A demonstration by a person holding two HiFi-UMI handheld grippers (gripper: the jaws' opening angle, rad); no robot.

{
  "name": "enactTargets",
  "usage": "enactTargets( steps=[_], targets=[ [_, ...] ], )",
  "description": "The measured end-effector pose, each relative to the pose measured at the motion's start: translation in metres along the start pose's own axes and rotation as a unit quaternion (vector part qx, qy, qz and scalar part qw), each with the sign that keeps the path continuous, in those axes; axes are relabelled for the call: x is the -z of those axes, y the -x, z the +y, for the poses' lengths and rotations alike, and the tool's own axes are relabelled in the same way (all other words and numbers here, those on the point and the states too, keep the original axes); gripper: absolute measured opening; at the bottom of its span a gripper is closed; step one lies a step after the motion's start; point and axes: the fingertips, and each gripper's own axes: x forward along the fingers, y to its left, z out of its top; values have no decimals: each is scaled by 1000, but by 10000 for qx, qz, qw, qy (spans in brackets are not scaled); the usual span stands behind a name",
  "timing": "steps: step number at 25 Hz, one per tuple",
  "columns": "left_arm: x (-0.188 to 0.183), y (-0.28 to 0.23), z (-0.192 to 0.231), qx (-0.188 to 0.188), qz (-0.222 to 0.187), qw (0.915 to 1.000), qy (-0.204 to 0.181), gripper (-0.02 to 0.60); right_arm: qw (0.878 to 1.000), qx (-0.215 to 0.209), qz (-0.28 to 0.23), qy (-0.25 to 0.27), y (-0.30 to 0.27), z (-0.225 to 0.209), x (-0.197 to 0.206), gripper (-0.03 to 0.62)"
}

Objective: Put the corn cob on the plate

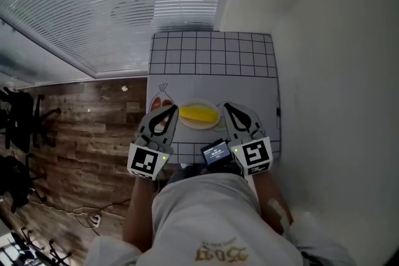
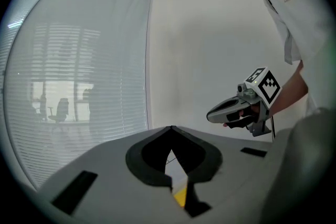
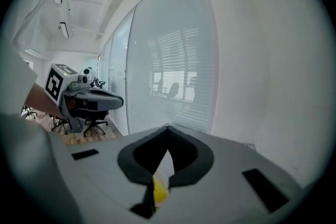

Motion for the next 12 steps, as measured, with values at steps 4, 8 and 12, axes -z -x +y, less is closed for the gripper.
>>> enactTargets(
  steps=[4,8,12],
  targets=[
    [-9,4,0,-53,-101,9999,41,8,9999,81,-129,-36,4,-1,-11,6],
    [-10,7,0,-77,-131,9997,170,8,9997,108,-179,-82,9,-1,-12,6],
    [-11,10,0,-104,-153,9996,193,8,9997,133,-188,-111,14,-3,-11,6]
  ],
)
